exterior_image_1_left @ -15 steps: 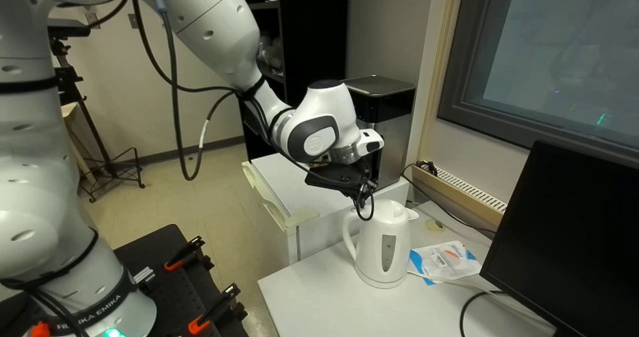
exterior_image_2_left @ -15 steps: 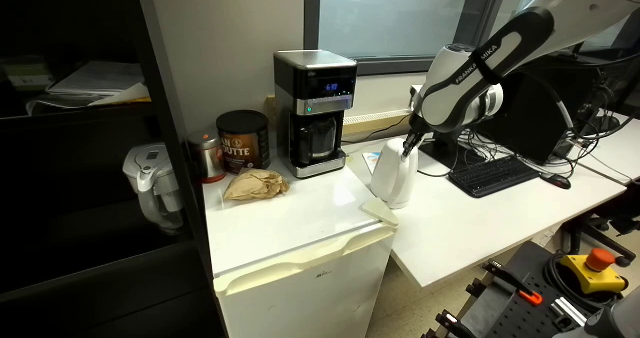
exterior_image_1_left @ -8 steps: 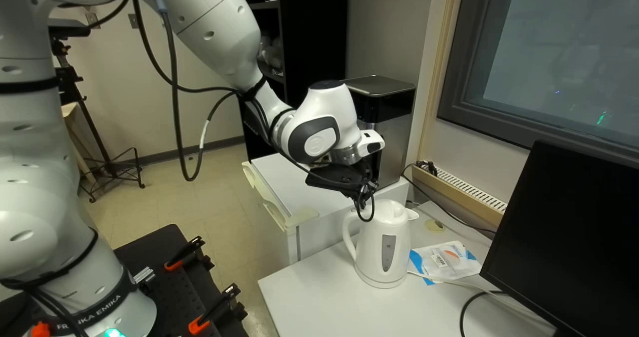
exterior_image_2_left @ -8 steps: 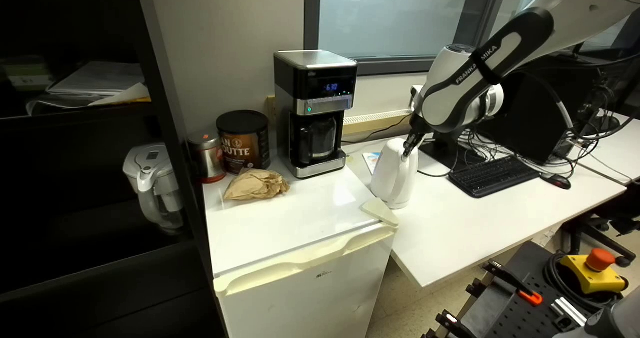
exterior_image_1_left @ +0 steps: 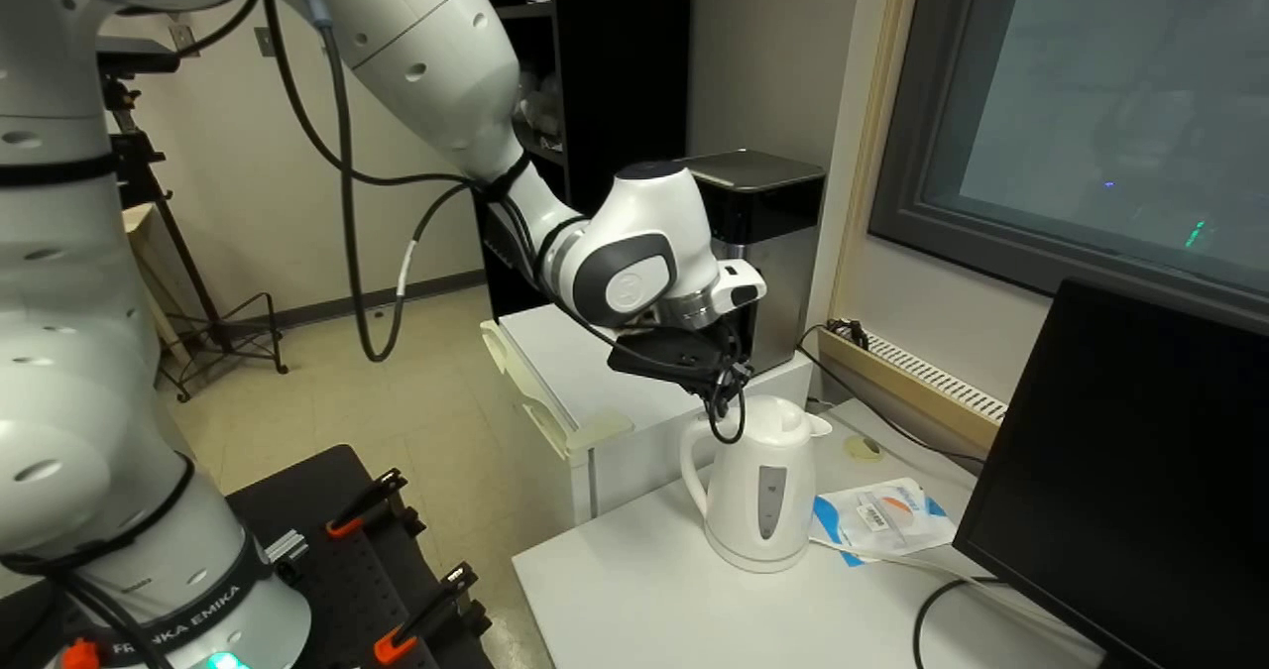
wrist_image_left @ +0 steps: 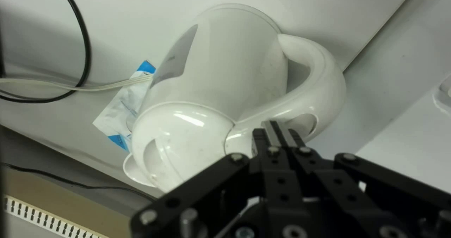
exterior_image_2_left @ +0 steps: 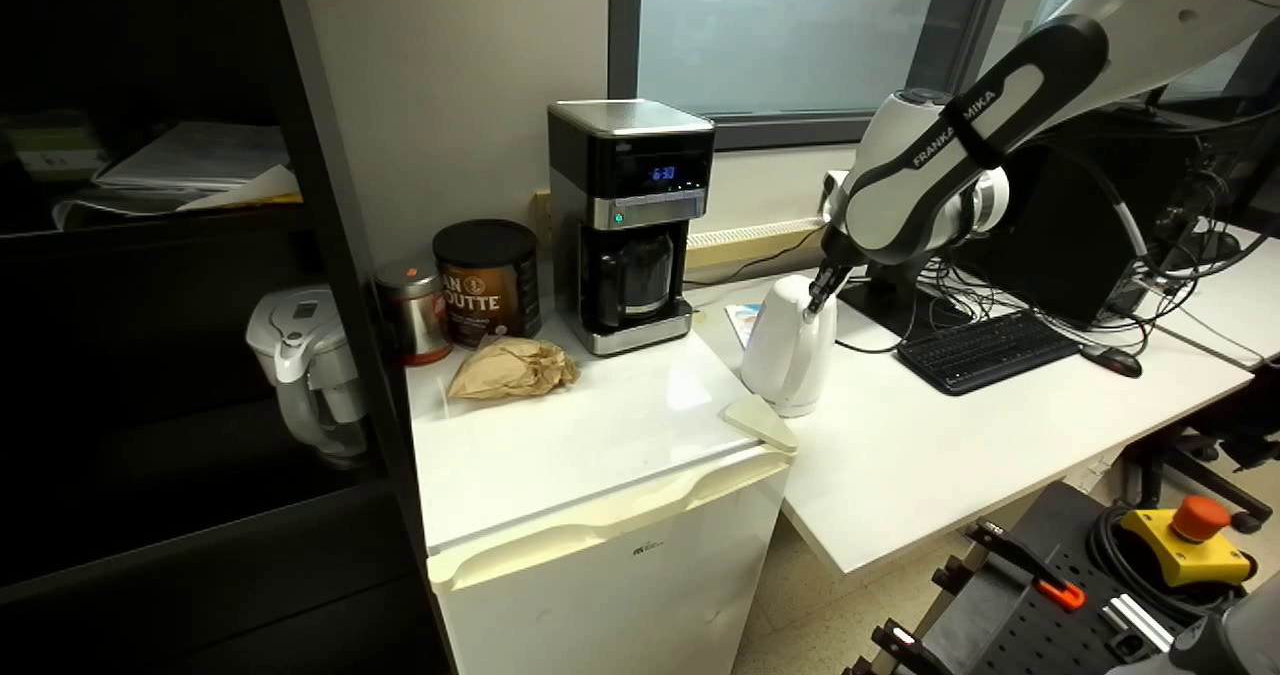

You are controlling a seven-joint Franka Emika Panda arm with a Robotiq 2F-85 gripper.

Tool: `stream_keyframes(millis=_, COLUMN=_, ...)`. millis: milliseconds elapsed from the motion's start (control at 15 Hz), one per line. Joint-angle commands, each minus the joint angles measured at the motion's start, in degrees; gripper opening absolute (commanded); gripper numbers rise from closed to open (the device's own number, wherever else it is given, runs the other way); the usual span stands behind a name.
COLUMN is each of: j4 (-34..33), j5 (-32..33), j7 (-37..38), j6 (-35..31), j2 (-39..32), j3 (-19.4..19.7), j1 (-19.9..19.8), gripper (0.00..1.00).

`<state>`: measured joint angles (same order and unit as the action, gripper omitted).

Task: Push the white button on the handle of the electric kettle

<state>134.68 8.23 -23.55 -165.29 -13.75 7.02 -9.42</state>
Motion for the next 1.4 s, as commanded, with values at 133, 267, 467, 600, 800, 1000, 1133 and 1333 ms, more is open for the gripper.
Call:
stream_keyframes(millis=133, j4=1.48, j5=-1.02, j7=-1.19, j6=-0.9, j2=1.9, j3=-1.92, j1=-2.1, gripper=0.03)
stream_keyframes(millis=267, j4=2.68, j5=-1.0, j7=-1.58, j6=-0.65, j2=4.07, j3=-2.12, j1=-2.52, gripper=0.03)
stream_keyframes(millis=467, j4=4.51, j5=-0.65, j7=-1.85, j6=0.18, j2=7.78, j3=-1.72, j1=-2.67, gripper=0.03)
stream_keyframes(millis=600, j4=5.97, j5=-0.51, j7=-2.05, j6=1.0, j2=10.49, j3=-1.17, j1=-2.6, gripper=0.03)
stream_keyframes(millis=800, j4=8.53, j5=-0.87, j7=-2.83, j6=2.75, j2=14.67, j3=-0.3, j1=-2.45, gripper=0.04)
stream_keyframes(millis=1000, j4=10.88, j5=-1.15, j7=-3.76, j6=5.11, j2=18.5, j3=1.01, j1=-1.98, gripper=0.02)
stream_keyframes(millis=1133, j4=12.19, j5=-1.01, j7=-4.03, j6=6.11, j2=20.56, j3=1.97, j1=-1.72, gripper=0.0)
stream_keyframes(millis=1333, j4=13.86, j5=-0.3, j7=-4.32, j6=7.13, j2=23.2, j3=3.22, j1=-1.48, gripper=0.01)
